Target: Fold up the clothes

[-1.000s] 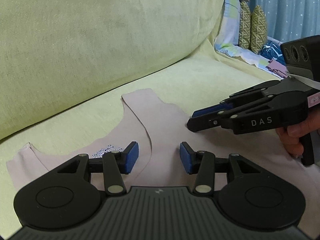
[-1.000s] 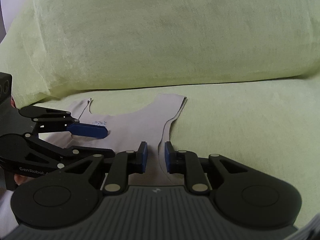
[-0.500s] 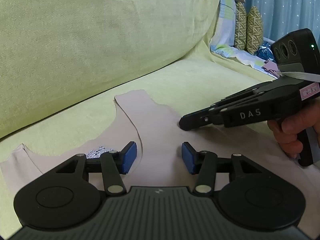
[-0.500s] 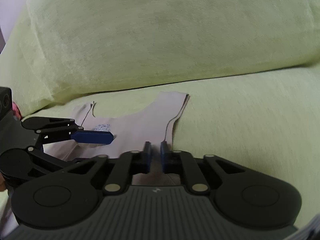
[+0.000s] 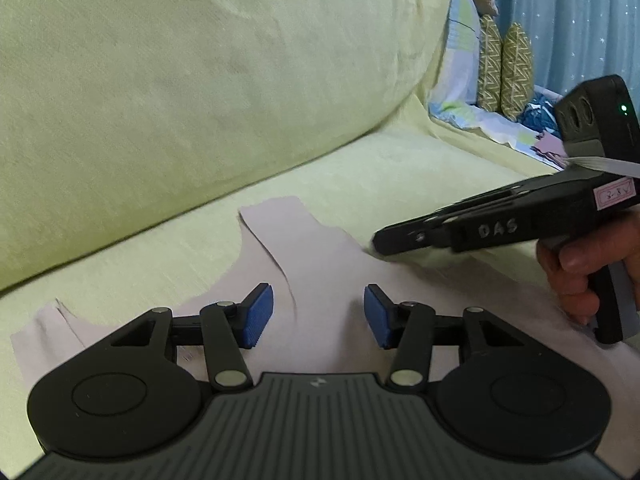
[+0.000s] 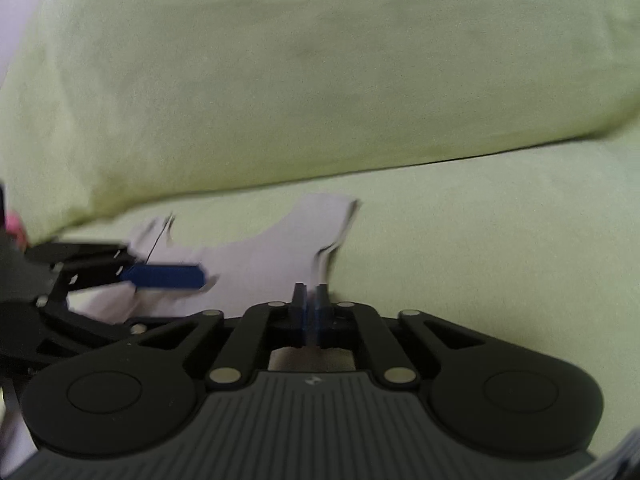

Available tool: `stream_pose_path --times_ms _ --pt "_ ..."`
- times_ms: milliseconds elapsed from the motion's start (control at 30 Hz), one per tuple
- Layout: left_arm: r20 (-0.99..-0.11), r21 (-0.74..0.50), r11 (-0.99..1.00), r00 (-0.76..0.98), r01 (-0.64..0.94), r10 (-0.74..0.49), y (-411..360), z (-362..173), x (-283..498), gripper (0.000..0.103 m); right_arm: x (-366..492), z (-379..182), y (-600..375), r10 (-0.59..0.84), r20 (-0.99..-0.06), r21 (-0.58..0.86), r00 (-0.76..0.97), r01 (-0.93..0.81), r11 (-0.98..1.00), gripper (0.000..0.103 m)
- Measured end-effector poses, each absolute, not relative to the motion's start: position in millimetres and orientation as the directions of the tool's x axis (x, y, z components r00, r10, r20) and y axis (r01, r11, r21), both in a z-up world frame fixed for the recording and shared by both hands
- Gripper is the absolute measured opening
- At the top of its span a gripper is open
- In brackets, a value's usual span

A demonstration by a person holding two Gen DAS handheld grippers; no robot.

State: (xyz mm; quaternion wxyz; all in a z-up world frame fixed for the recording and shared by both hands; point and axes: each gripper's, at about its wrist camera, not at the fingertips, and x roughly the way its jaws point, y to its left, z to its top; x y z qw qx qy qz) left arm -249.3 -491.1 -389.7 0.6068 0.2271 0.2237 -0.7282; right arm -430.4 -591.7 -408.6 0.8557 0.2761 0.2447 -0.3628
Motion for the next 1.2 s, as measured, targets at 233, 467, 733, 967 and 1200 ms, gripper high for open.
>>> stream_pose_path --times_ms 233,467,733,967,1200 --pt "-0.654 0.075 -0.206 -0.108 0.976 -0.749 -537 -395 -272 0.055 -449 -404 -596 -0.535 -0.583 0.324 0.611 0.779 0.537 0.009" --pt "-0.638 0.185 -0.099 0.043 0.978 -0.769 -581 -398 -275 0.056 -460 -398 -597 -0.556 -0.544 0.363 0.628 0.774 0.520 0.019" --pt "-0.652 0.218 -0.086 0.080 0.972 -0.754 -609 -405 -279 0.056 -470 -396 -600 -0.569 -0.530 0.373 0.629 0.775 0.509 0.021" --pt "-0.621 0.282 -0.034 0.155 0.959 -0.768 -614 -396 -282 0.056 -482 -391 -602 -0.589 -0.514 0.386 0.624 0.781 0.490 0.023" --pt "-0.636 0.338 -0.065 0.177 0.939 -0.751 -609 -410 -285 0.056 -484 -392 -598 -0.588 -0.509 0.388 0.629 0.777 0.495 0.027"
